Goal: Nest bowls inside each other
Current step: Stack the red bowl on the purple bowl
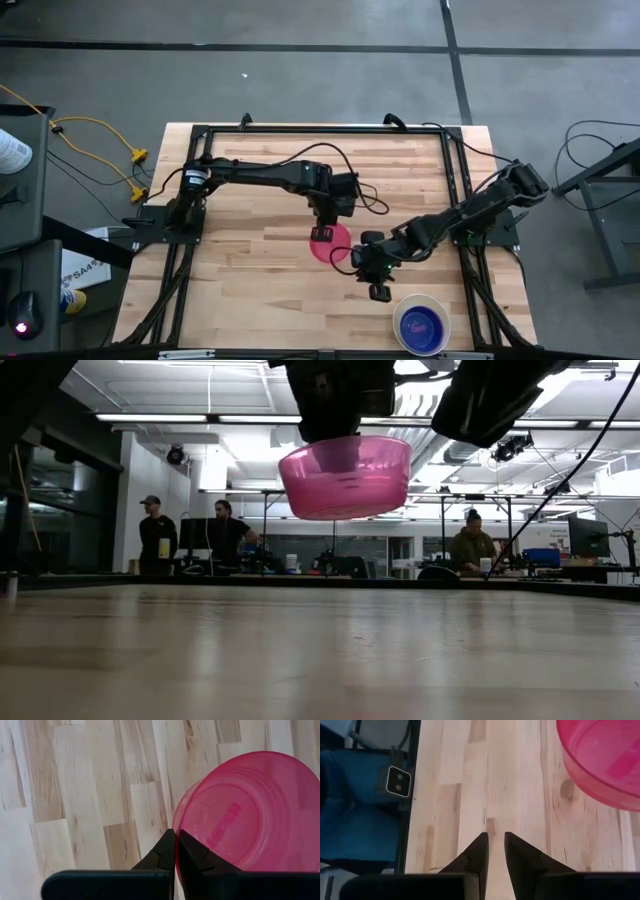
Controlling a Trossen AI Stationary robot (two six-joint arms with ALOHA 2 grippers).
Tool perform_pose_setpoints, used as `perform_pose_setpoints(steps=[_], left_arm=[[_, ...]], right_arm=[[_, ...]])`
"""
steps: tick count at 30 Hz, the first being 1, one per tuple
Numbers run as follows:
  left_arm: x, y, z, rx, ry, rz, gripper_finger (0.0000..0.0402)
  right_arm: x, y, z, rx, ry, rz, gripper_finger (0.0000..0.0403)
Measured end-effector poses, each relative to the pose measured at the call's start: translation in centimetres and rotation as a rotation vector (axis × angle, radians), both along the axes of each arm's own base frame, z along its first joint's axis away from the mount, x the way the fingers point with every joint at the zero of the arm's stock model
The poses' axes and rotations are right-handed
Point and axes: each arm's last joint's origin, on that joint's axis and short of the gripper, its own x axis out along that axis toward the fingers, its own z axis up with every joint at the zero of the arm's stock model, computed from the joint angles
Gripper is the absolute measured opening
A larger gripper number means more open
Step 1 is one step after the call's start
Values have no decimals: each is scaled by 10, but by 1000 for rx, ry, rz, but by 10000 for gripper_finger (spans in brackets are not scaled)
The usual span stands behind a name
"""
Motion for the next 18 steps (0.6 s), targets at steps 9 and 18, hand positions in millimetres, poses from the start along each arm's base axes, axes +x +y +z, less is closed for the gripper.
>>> perform_pose_setpoints(steps=[9, 18], left_arm=[[6, 0, -13, 9, 23, -23, 1], [7, -1, -16, 0, 17, -78, 1]], right_arm=[[2, 1, 19, -29, -34, 52, 55], [6, -3, 28, -58, -53, 85, 55]])
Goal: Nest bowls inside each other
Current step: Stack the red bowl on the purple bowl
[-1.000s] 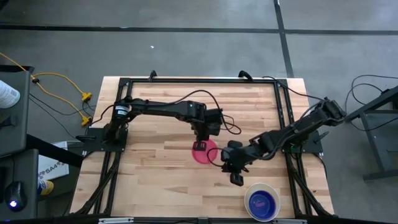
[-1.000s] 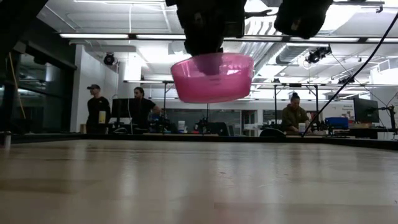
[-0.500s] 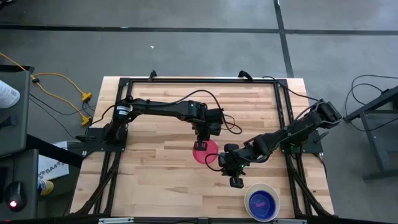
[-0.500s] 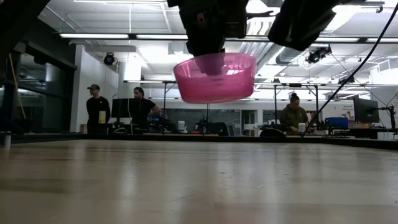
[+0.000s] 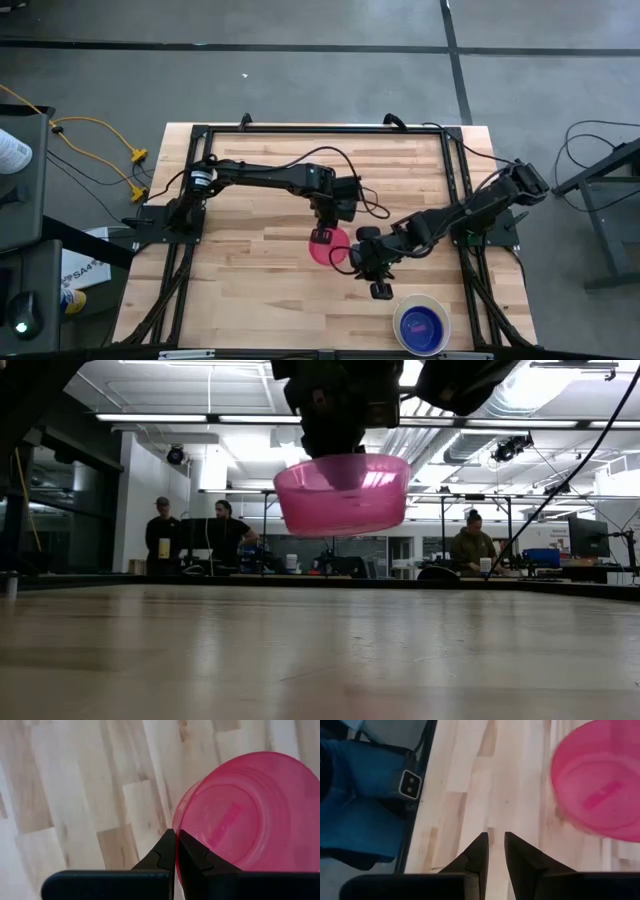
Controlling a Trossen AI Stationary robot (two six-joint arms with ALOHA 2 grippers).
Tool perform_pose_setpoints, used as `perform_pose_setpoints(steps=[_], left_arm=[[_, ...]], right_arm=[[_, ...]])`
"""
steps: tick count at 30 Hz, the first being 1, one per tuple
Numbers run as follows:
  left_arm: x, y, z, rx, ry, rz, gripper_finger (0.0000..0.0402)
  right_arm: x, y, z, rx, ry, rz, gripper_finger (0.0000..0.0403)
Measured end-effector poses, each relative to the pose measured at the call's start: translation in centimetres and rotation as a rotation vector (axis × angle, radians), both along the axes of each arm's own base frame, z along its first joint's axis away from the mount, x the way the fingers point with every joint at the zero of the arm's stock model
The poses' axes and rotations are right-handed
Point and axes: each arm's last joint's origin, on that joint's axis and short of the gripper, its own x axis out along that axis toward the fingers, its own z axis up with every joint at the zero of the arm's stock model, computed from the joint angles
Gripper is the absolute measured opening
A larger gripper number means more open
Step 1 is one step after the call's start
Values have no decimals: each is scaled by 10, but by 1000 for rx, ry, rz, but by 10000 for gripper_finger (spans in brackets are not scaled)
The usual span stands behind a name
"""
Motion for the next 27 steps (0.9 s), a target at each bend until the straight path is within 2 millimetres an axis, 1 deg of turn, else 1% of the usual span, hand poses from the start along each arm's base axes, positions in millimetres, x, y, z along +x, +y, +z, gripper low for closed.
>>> perform_pose_setpoints(steps=[3, 8, 13, 16, 21, 27], left_arm=[[1, -1, 1, -20, -15, -23, 1], [3, -1, 11, -13, -45, -37, 1], [2, -1, 10, -8, -37, -51, 1], [3, 0, 4, -11, -15, -50, 1], [4, 3, -9, -6, 46, -78, 1], [4, 6, -15, -39, 56, -121, 1]], right_arm=[[2, -6, 0, -11, 0, 1, 55], [6, -14, -1, -4, 5, 21, 55], [7, -18, -1, -28, -13, 61, 55], [8, -17, 1, -43, -32, 99, 55], [8, -15, 3, -14, -44, 158, 55], [7, -6, 5, -22, -99, 251, 55]])
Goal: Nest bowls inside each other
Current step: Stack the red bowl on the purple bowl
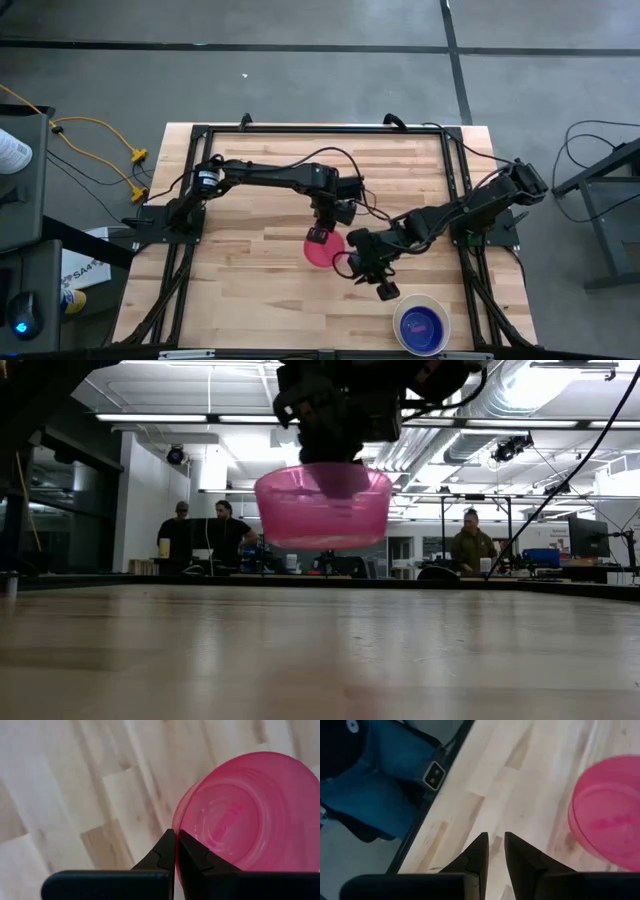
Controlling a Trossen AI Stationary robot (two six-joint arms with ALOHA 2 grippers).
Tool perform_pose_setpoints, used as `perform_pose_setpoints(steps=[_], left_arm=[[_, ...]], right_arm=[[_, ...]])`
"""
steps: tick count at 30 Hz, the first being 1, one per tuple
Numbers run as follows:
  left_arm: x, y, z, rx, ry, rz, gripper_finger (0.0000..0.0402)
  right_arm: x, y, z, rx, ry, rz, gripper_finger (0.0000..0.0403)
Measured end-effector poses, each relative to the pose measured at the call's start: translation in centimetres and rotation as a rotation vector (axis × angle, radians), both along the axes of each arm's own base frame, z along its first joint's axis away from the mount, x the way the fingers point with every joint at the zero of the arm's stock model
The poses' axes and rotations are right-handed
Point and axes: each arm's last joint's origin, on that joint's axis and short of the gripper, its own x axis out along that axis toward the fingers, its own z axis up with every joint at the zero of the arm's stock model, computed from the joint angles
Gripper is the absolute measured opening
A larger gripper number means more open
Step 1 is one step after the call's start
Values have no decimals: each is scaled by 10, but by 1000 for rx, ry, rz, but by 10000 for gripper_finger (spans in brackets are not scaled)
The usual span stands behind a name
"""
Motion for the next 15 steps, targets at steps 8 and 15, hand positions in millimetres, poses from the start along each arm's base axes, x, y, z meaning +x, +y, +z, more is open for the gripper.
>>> perform_pose_setpoints(steps=[8, 15], left_arm=[[-1, -2, 7, -56, -27, -95, 1], [1, -3, 20, -54, -65, -121, 1]], right_arm=[[1, -1, 0, -10, -15, 25, 55], [1, -4, 0, -42, -39, 69, 55]])
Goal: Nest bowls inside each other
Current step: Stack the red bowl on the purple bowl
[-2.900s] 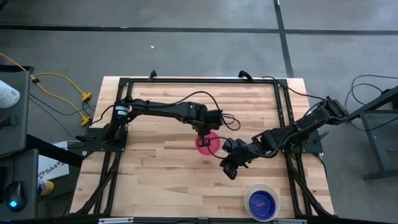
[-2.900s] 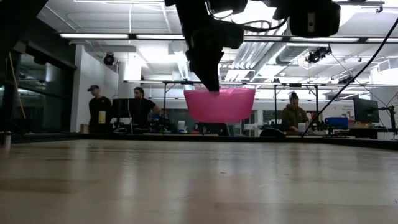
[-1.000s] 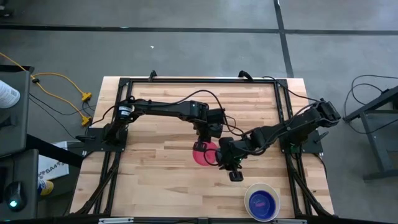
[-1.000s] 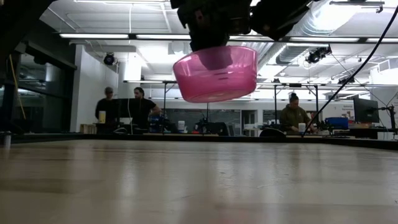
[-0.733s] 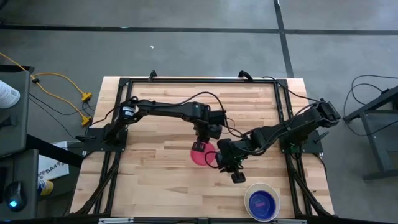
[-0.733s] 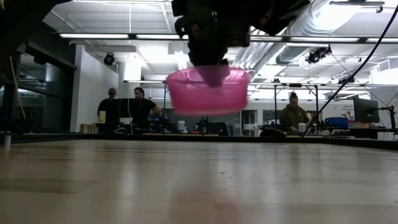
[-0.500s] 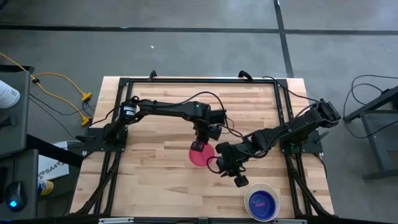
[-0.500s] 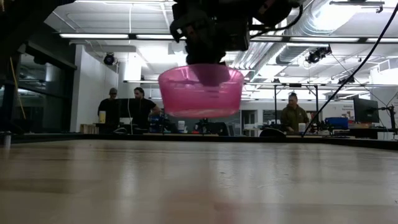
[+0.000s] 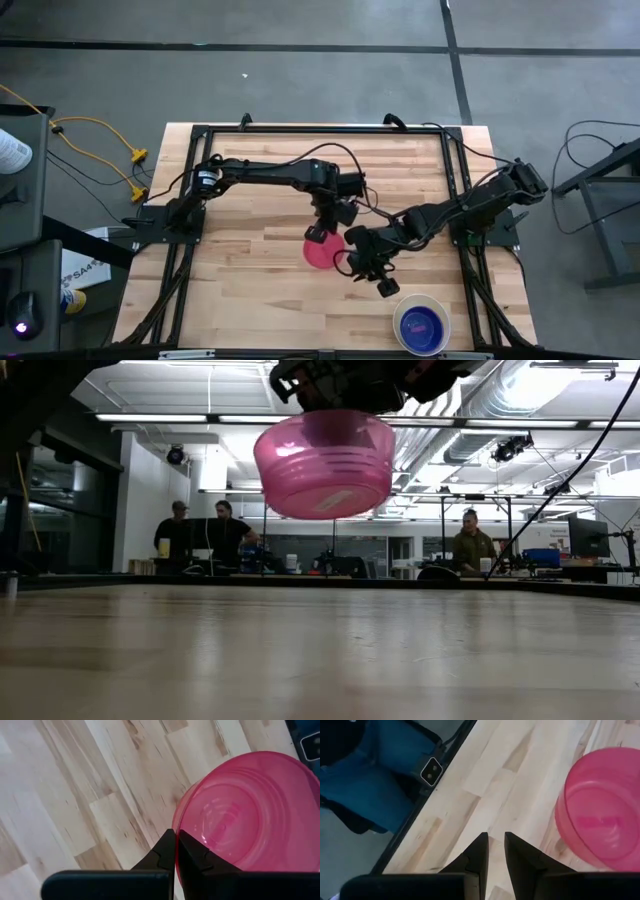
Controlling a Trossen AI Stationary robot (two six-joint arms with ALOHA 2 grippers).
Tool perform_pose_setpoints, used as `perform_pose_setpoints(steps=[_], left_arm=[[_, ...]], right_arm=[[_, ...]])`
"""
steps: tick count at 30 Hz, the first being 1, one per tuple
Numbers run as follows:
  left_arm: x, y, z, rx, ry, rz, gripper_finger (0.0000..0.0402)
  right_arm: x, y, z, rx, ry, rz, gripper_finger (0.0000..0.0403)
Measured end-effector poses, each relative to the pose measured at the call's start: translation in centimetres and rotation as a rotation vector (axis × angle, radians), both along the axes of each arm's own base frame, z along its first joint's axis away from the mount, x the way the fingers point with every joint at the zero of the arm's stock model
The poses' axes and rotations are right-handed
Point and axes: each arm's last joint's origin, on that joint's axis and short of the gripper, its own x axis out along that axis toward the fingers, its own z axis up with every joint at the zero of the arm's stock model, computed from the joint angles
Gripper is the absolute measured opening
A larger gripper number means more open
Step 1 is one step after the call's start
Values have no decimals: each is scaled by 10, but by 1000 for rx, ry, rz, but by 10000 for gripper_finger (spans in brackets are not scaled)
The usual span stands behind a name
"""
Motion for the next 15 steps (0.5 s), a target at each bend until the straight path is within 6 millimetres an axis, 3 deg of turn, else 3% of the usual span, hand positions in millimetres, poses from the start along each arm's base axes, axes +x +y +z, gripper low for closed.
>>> perform_pose_setpoints(steps=[15], left_arm=[[4, 2, 2, 70, -60, -30, 1]], right_arm=[[-5, -8, -6, -158, 28, 4, 55]])
